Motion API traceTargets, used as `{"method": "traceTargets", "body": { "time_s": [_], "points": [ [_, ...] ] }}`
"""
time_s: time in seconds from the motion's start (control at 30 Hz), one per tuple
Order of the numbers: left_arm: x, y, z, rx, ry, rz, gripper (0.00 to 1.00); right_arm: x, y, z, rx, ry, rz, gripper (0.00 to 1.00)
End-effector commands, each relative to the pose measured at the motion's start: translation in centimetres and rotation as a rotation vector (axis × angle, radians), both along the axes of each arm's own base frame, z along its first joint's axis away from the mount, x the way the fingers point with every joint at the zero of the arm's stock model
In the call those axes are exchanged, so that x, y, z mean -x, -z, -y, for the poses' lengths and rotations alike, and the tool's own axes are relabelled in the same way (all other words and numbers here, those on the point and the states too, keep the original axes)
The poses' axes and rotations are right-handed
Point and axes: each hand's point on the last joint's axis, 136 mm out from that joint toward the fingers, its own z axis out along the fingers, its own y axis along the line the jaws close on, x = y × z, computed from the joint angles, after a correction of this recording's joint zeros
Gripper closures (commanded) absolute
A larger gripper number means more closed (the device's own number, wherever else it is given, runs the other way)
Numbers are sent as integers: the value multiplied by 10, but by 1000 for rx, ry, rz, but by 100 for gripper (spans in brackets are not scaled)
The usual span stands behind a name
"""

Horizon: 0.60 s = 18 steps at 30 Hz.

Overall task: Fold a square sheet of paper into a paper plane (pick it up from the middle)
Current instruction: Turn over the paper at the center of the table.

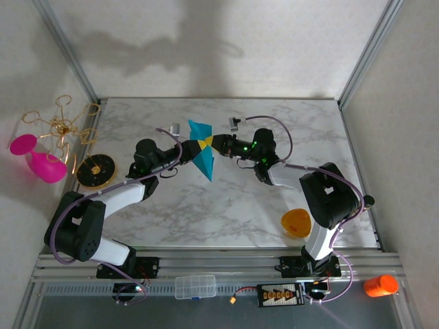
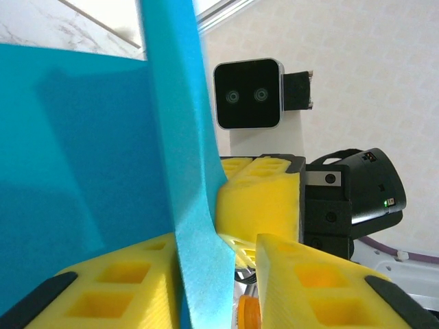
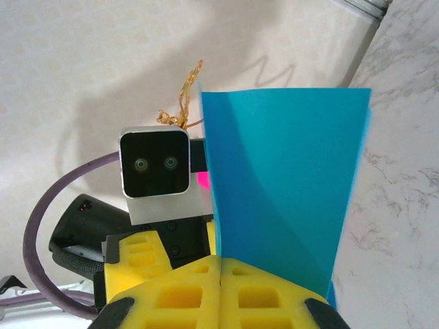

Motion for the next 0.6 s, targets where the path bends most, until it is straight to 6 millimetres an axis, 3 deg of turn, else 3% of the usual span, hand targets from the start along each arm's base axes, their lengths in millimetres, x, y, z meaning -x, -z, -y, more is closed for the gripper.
{"method": "traceTargets", "body": {
  "time_s": [0.0,0.37,0.47,0.57],
  "points": [
    [8,-10,5,12,35,56,70,2,-2,5,-18,-1,18,93],
    [5,-6,5,-10,31,54,81,0,1,6,-26,-4,6,89],
    [1,-4,5,-18,19,48,85,-1,2,7,-19,1,4,82],
    [-4,1,1,-45,-12,38,89,-7,5,17,5,43,5,66]
  ]
}}
